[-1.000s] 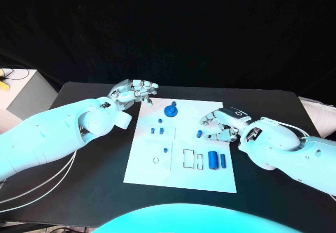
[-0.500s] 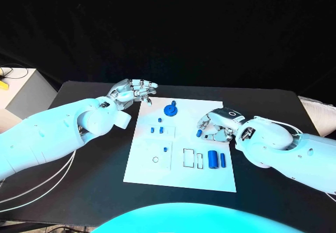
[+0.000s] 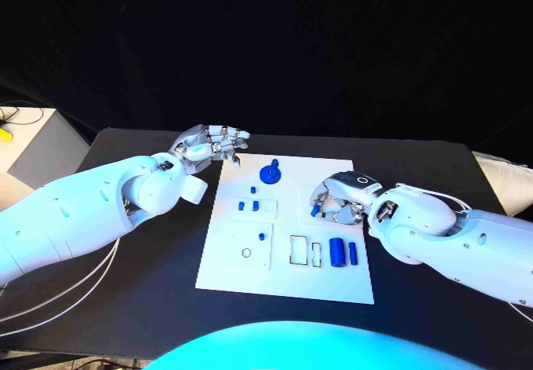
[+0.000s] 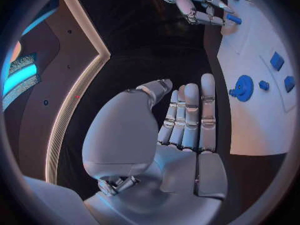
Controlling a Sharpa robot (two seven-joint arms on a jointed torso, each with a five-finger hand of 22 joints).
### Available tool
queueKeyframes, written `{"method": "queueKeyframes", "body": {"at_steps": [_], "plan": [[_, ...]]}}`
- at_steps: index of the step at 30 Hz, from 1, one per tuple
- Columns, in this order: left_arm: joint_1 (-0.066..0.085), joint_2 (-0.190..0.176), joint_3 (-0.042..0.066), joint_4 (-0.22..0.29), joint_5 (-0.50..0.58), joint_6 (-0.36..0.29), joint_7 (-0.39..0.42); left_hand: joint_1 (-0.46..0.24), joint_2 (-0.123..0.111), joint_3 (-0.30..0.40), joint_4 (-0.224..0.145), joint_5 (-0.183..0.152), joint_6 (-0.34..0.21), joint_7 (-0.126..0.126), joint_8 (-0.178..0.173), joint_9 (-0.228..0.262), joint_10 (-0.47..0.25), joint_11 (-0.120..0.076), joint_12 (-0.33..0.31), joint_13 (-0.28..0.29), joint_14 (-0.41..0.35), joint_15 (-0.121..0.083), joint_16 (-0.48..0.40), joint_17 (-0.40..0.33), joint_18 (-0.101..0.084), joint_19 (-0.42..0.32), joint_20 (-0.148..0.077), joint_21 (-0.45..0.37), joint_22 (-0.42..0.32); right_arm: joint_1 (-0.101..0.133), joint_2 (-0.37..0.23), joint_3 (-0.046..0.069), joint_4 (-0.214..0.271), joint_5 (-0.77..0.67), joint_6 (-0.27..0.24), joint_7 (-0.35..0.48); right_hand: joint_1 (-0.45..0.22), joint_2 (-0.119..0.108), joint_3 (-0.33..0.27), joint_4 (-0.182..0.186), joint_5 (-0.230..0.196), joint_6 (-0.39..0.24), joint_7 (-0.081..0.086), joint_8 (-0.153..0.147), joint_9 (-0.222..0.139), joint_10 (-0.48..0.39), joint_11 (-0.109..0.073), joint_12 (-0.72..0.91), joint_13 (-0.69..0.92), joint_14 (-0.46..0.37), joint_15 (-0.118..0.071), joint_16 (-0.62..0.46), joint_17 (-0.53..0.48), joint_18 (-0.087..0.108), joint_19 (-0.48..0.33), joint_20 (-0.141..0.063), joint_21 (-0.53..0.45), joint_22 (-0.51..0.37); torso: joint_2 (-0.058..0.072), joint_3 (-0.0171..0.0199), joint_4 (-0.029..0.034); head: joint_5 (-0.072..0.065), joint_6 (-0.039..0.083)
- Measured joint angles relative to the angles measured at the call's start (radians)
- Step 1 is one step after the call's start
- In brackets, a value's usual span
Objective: Assemble the parts on the task board
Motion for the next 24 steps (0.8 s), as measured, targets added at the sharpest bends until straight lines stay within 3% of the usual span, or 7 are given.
{"method": "queueKeyframes", "body": {"at_steps": [12, 17, 20, 24], "plan": [[0.0, -0.003, 0.0, 0.002, 0.0, 0.003, -0.002, 0.0, 0.0, 0.0, 0.0, 0.0, 0.0, 0.0, 0.0, 0.0, 0.0, 0.0, 0.0, 0.0, 0.0, 0.0, 0.0, 0.0, 0.0, 0.0, 0.0, 0.0, -0.001, -0.002, 0.019, -0.006, -0.023, 0.0, 0.005, -0.006, 0.0, 0.0, 0.048, 0.0, 0.0, 0.017, -0.003, 0.008, 0.005, 0.019, -0.005, -0.013, 0.0, 0.0, 0.0, 0.011, 0.013, 0.0, 0.0, 0.0, 0.024, 0.027, 0.0, 0.0001, -0.0003, -0.001, -0.002], [0.0, -0.003, 0.0, 0.003, -0.001, 0.005, -0.004, 0.0, 0.0, 0.0, 0.0, 0.0, 0.0, 0.0, 0.0, 0.0, 0.0, 0.0, 0.0, 0.0, 0.0, 0.0, 0.0, 0.0, 0.0, 0.0, 0.0, 0.0, -0.001, -0.003, 0.025, -0.007, -0.024, -0.005, 0.004, -0.011, 0.019, -0.008, 0.135, -0.028, -0.039, 0.026, -0.003, 0.016, 0.012, 0.046, -0.006, -0.03, 0.003, 0.0, 0.0, 0.021, 0.027, 0.001, 0.001, -0.001, 0.047, 0.053, 0.0, -0.0001, -0.0002, -0.002, -0.004], [0.0, -0.004, 0.0, 0.003, -0.001, 0.006, -0.005, 0.0, 0.0, 0.0, 0.0, 0.0, 0.0, 0.0, 0.0, 0.0, 0.0, 0.0, 0.0, 0.0, 0.0, 0.0, 0.0, 0.0, 0.0, 0.0, 0.0, 0.0, -0.001, -0.004, 0.026, -0.007, -0.024, -0.009, 0.0, -0.013, 0.019, -0.008, 0.176, -0.054, -0.042, 0.042, -0.006, 0.03, 0.019, 0.068, -0.007, -0.037, 0.004, 0.004, -0.004, 0.029, 0.038, -0.013, 0.005, -0.005, 0.068, 0.075, 0.0, -0.0001, -0.0001, -0.002, -0.004], [0.0, -0.004, 0.0, 0.004, -0.001, 0.007, -0.006, 0.0, 0.0, 0.0, 0.0, 0.0, 0.0, 0.0, 0.004, 0.0, 0.0, 0.0, 0.0, -0.001, 0.0, 0.0, 0.0, 0.0, 0.0, 0.0, 0.0, -0.004, -0.002, -0.007, 0.026, -0.009, -0.02, -0.014, -0.015, -0.015, 0.019, -0.008, 0.227, -0.103, -0.048, 0.061, -0.011, 0.05, 0.034, 0.085, 0.01, -0.026, 0.01, 0.003, -0.014, 0.036, 0.053, -0.013, 0.011, -0.011, 0.091, 0.102, 0.0, -0.0001, -0.0001, -0.002, -0.006]]}}
